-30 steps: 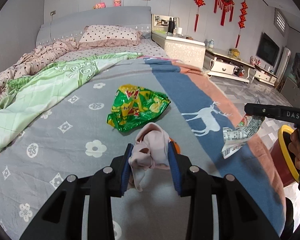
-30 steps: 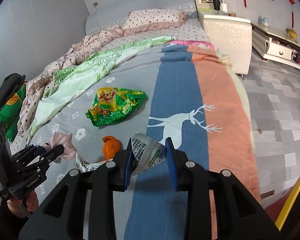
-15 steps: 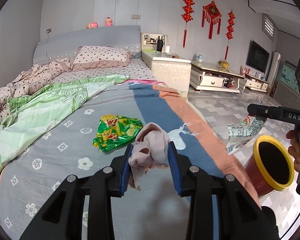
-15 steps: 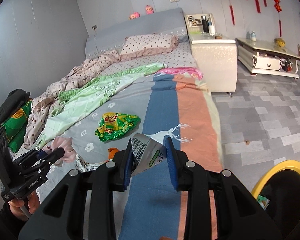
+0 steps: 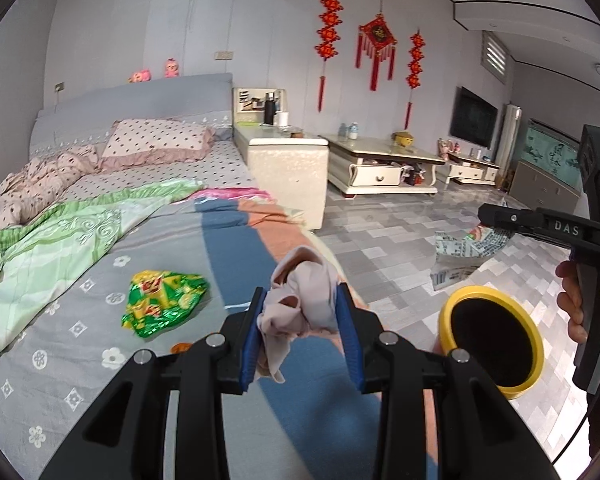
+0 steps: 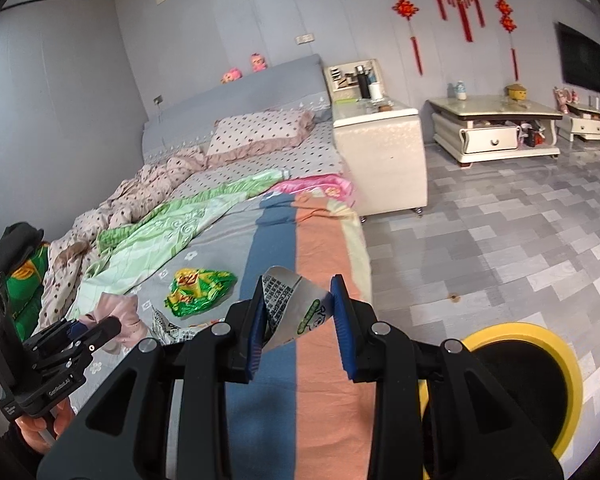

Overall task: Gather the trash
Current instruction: 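Lift the pink cloth and paper strip and carry them over the yellow bin, then open both tools to drop the pink cloth and paper strip into the bin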

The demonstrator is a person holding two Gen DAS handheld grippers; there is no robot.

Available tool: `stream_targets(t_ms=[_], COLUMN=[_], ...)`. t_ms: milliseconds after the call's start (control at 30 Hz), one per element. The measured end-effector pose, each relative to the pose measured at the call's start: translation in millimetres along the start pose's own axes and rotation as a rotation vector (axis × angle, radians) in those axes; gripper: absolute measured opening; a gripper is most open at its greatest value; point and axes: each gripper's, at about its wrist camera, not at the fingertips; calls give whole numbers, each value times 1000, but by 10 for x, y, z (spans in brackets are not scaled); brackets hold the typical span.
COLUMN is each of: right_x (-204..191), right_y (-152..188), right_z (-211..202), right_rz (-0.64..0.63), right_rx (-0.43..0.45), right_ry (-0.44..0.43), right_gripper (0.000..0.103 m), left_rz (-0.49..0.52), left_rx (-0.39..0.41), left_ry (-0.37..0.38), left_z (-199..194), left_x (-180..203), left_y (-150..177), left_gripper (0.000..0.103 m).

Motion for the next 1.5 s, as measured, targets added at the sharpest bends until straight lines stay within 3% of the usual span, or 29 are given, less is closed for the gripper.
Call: stream_targets(t_ms=[367, 767, 1100, 1500], right_x=[899, 1769, 2221, 2491], right_y=[-162, -85, 189, 480], right_z=[-605, -1050, -936, -590], right_rz=[83, 124, 175, 180], right_rx=[73, 112, 63, -4], right_ry=[130, 303, 386, 468], right_gripper=[29, 30, 30, 30], left_rz=[68, 117, 135, 153], left_rx=[21, -26, -100, -201], left_ry=[145, 278, 330, 368], left_z=[171, 574, 928, 1356], left_x=[867, 1686, 2124, 2508], left_y=[-181, -121, 166, 532], left_gripper=[33, 33, 33, 33])
Point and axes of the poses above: each gripper's, at about its wrist camera, not at the fingertips, and z roughly the way its jaws point, x to its right, y to its underside, and after that the axes turned 6 degrees about x, right-handed
